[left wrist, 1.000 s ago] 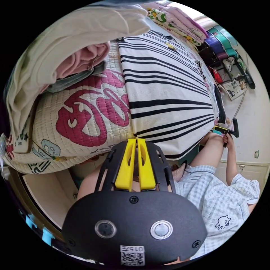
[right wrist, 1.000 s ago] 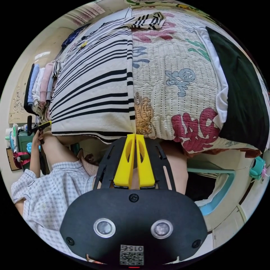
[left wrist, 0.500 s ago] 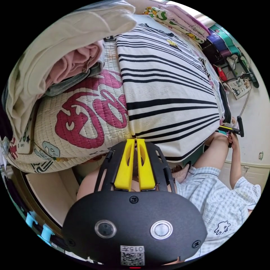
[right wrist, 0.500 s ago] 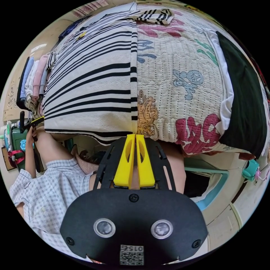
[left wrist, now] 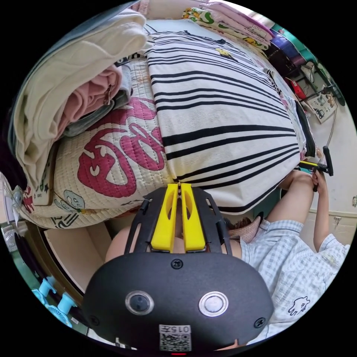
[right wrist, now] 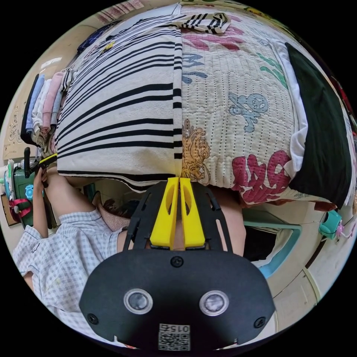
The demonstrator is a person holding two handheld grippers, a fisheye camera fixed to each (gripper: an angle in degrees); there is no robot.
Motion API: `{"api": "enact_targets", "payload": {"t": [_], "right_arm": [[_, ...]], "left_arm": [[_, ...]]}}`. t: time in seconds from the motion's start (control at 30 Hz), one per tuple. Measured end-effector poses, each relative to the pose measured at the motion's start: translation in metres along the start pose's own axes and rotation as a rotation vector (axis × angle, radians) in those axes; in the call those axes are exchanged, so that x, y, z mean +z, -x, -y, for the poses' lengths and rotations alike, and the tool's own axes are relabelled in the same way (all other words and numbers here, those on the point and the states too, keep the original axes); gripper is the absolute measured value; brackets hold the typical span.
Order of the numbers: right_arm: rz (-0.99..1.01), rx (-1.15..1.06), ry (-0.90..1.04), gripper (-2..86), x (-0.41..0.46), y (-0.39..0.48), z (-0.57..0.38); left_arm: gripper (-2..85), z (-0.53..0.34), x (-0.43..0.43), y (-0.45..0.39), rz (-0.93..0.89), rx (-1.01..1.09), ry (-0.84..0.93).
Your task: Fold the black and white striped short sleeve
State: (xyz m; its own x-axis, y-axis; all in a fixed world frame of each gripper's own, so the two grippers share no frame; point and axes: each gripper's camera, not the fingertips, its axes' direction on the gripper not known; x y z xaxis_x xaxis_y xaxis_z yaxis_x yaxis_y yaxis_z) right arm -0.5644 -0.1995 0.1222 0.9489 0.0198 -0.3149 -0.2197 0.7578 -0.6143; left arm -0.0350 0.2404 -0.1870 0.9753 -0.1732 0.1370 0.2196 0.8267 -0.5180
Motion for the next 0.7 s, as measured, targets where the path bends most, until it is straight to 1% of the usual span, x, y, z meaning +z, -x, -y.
{"api": "enact_targets", "payload": {"t": [0.47, 0.57, 0.7], "right_arm": [[-0.059, -0.018, -0.004, -0.2, 0.053, -0.078, -0.044], [-0.06, -0.018, -0.008, -0.3, 0.065, -0.099, -0.055], [-0.044, -0.016, -0.001, -0.1, 0.084, -0.131, -0.07]], "left_arm": [[0.0, 0.007, 0.005, -0.076, 0.272, 0.126, -0.004], [0.1, 0.008, 0.006, -0.077, 0.265, 0.13, -0.004], [0.2, 0.011, 0.005, -0.061, 0.168, 0.081, 0.003]]}}
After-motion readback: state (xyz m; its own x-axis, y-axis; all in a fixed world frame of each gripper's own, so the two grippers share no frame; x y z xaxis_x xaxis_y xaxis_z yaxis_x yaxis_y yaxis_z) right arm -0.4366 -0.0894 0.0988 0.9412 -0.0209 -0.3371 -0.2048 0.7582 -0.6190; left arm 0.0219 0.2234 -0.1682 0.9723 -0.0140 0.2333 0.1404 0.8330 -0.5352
